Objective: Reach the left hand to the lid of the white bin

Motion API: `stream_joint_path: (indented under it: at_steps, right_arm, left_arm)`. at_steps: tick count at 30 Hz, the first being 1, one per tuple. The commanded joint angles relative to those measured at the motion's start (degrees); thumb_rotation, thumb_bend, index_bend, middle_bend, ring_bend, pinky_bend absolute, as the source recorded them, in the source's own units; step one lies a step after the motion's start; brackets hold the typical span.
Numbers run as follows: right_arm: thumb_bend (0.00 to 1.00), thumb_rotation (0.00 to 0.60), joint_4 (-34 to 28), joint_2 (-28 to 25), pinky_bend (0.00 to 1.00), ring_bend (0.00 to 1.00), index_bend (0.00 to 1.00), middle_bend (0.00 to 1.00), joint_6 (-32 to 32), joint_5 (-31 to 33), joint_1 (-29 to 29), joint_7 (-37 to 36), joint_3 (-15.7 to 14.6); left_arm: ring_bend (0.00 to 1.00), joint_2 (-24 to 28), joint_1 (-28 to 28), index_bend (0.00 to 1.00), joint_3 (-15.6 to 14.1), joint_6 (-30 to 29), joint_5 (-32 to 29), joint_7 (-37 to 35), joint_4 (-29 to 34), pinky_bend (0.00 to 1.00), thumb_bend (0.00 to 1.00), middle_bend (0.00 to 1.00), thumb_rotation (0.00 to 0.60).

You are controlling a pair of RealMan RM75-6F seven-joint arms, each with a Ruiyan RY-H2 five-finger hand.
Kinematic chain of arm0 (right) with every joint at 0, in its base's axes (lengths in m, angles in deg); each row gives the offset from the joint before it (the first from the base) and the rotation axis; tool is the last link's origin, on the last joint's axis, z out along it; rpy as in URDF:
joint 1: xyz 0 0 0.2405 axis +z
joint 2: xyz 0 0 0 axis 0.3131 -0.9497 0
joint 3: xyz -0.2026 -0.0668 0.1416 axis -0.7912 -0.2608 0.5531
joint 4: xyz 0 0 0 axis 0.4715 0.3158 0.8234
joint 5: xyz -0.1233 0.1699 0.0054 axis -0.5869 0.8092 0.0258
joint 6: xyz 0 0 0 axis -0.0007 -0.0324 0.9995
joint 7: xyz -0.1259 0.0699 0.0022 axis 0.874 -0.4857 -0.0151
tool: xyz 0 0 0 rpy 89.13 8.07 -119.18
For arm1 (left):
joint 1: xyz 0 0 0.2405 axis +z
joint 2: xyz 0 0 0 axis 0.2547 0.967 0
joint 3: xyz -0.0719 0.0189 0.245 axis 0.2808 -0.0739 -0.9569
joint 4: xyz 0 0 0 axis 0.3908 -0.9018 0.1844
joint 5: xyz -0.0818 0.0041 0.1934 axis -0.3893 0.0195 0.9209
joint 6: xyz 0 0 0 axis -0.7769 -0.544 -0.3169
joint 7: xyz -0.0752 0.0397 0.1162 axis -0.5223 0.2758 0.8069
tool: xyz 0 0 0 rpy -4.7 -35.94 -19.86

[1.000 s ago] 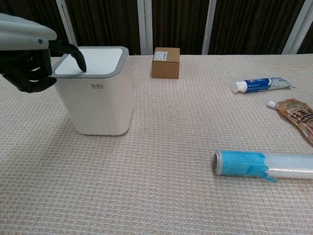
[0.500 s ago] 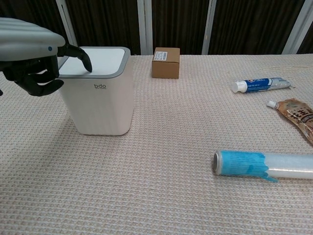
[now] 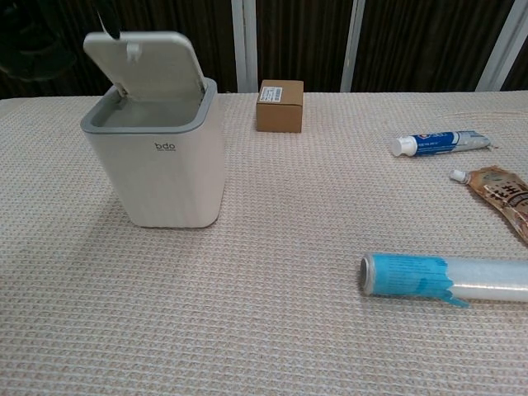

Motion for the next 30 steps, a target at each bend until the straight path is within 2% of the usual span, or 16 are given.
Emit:
stream_joint_path:
  at_steps: [1, 4, 6, 7, 10, 14, 19, 21, 30]
  right_arm:
    - [0.3, 0.6, 0.1, 0.2, 0.07, 0.05, 0.12, 0.01, -0.2, 0.0, 0.1, 0.4, -0.1]
    - [0.3, 0.6, 0.2, 0.5, 0.07, 0.05, 0.12, 0.01, -0.3, 0.1, 0.1, 1.0, -0.1]
    - [0.3, 0.6, 0.3, 0.8, 0.07, 0.05, 0.12, 0.01, -0.4, 0.1, 0.2, 1.4, -0.2]
    - [0.3, 0.6, 0.3, 0.9, 0.07, 0.05, 0.12, 0.01, -0.4, 0.1, 0.2, 1.5, -0.2]
    - [0.3, 0.6, 0.4, 1.2, 0.07, 0.05, 0.12, 0.01, -0.5, 0.0, 0.2, 2.2, -0.3]
    - [0.3, 0.6, 0.3, 1.4, 0.07, 0.05, 0.12, 0.01, -0.5, -0.3, 0.2, 3.0, -0.6]
    - [0.3, 0.6, 0.8, 1.3, 0.06, 0.03, 0.12, 0.01, 0.2, -1.5, 0.1, 2.7, -0.6]
    - [0.3, 0.6, 1.5, 1.5, 0.06, 0.03, 0.12, 0.01, 1.6, -3.2, 0.2, 1.2, -0.3]
    - [0.3, 0.6, 4.1, 2.1, 0.06, 0.02, 0.12, 0.01, 2.9, -5.3, 0.2, -0.9, -0.4]
  left_arm:
    - [0.73, 1.4, 8.8, 0.3, -3.1, -11.3, 12.4, -4.4, 1.2, 0.67, 0.52, 0.75, 0.6]
    - [0.54, 3.5, 13.6, 0.3, -7.1, -14.3, 15.7, -5.9, 2.2, 0.55, 0.42, 0.57, 0.6]
    - [0.37, 5.0, 16.6, 0.29, -9.9, -15.7, 17.2, -6.6, 2.6, 0.39, 0.37, 0.44, 0.6]
    - [0.32, 5.6, 17.9, 0.29, -11.1, -16.4, 17.8, -6.9, 2.5, 0.31, 0.36, 0.4, 0.6]
    - [0.24, 7.2, 22.5, 0.28, -15.4, -18.5, 21.9, -10.8, 0.5, 0.17, 0.32, 0.35, 0.6]
    - [0.18, 8.6, 28.4, 0.27, -20.0, -20.9, 25.2, -22.2, -5.2, 0.12, 0.29, 0.29, 0.6]
    - [0.13, 8.2, 32.7, 0.26, -21.5, -22.1, 26.1, -34.7, -13.1, 0.12, 0.27, 0.23, 0.6]
    - [0.1, 7.3, 33.9, 0.26, -20.7, -21.9, 24.8, -40.3, -17.6, 0.11, 0.27, 0.22, 0.6]
    - [0.08, 5.9, 35.1, 0.25, -15.9, -20.8, 24.8, -46.8, -23.5, 0.1, 0.27, 0.21, 0.6]
